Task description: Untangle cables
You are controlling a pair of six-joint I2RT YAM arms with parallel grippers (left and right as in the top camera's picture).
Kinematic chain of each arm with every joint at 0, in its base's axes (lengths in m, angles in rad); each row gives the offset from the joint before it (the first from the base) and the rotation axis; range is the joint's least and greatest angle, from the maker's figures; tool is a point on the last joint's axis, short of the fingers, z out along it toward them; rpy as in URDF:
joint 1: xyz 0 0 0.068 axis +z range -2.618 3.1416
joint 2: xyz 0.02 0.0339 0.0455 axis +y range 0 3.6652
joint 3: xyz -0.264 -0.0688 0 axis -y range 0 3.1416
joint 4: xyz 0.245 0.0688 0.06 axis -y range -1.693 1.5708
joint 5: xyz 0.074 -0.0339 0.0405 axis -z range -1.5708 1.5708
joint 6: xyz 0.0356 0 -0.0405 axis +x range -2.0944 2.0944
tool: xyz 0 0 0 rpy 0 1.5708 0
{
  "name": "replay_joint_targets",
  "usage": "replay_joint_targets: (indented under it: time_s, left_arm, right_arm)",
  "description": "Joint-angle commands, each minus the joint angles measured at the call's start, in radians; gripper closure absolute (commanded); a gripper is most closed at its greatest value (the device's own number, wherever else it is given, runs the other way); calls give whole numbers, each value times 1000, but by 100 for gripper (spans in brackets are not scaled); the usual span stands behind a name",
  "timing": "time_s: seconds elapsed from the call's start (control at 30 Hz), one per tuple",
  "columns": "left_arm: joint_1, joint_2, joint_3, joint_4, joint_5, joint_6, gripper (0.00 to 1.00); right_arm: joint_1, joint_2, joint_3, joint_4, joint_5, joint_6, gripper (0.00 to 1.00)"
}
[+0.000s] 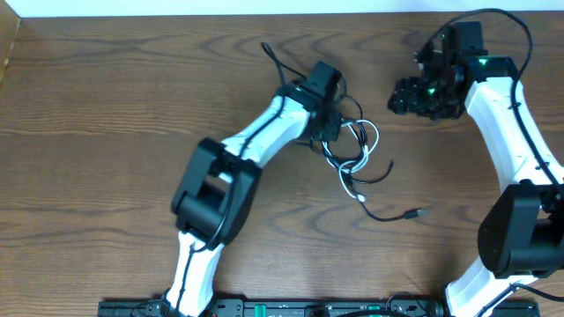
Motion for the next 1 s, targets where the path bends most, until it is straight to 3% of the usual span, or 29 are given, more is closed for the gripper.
replay_joint_targets:
  time_s: [0.0, 0.17, 0.33, 0.6, 0.97]
  left_arm:
    - [16, -168, 35, 3, 35, 14, 93]
    - [18, -260, 35, -8, 109, 14, 93]
    - [19, -280, 35, -21, 187, 14, 93]
    - [31, -279, 35, -115, 191, 25, 92]
    - [111, -279, 35, -112, 436, 24, 93]
  right_arm:
    - [30, -13, -2, 17, -139, -119, 32]
    - [76, -13, -2, 57, -220, -226, 34]
    - [104, -13, -2, 92, -219, -246, 37]
    - [103, -13, -2, 101, -216, -267, 43]
    - [122, -13, -2, 101, -228, -341, 46]
